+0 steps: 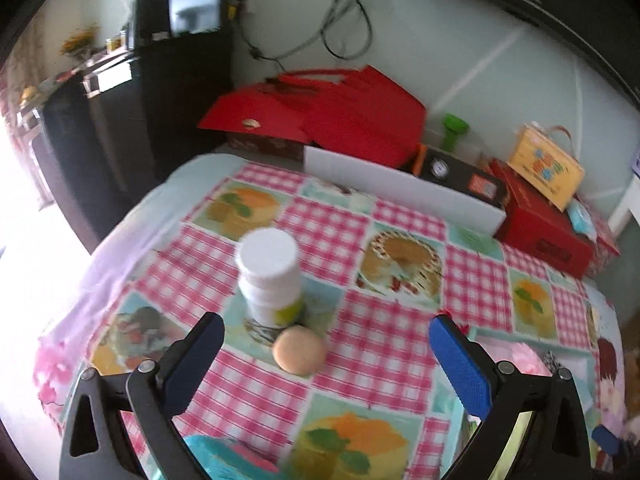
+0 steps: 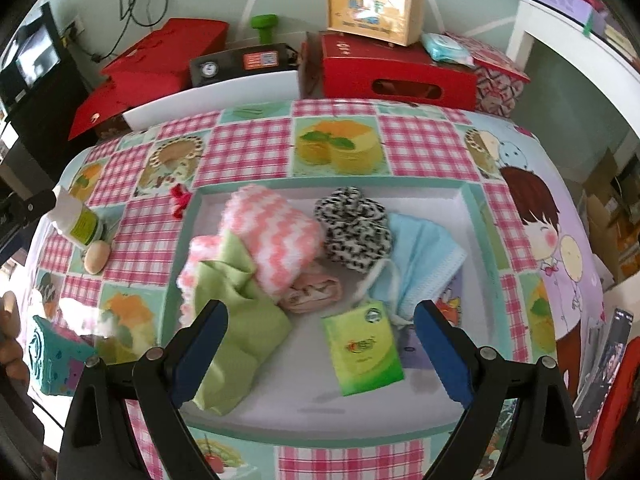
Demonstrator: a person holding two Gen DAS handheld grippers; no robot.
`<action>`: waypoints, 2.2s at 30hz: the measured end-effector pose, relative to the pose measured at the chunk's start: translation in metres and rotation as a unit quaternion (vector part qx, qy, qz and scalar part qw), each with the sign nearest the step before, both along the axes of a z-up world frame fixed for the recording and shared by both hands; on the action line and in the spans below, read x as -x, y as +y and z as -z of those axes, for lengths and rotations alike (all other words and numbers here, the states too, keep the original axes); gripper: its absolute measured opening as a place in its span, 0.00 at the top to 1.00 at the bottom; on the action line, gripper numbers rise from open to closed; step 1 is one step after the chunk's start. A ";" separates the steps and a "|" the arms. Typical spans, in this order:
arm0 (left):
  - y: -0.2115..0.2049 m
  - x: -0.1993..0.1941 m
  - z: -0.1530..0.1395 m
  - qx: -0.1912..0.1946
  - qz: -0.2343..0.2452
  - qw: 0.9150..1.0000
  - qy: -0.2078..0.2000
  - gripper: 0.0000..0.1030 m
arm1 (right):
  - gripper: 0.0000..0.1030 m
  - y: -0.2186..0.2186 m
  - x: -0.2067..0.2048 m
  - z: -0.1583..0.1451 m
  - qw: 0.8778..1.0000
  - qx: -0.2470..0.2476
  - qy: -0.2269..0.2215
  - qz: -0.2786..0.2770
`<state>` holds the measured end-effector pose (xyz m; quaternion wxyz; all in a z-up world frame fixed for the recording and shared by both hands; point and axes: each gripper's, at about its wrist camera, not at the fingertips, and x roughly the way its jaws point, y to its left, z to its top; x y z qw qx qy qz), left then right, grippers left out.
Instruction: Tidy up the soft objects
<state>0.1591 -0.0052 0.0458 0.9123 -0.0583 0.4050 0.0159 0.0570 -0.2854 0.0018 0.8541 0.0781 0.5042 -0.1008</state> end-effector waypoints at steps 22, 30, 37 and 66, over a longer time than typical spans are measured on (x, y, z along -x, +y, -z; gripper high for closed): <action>0.046 -0.019 0.035 0.065 -0.019 0.994 0.083 0.00 | 0.08 0.064 -0.041 0.000 0.995 -0.005 -0.035 -0.091; 0.050 -0.034 0.051 0.104 -0.023 0.988 0.113 0.00 | 0.08 0.074 -0.053 0.006 0.993 -0.010 -0.023 -0.116; 0.042 -0.048 0.067 0.110 -0.006 0.978 0.176 0.00 | 0.08 0.081 -0.060 0.009 0.992 0.004 -0.011 -0.127; 0.021 -0.092 0.126 0.079 0.000 0.952 0.295 0.35 | 0.22 0.134 -0.200 0.070 0.953 0.053 0.145 -0.262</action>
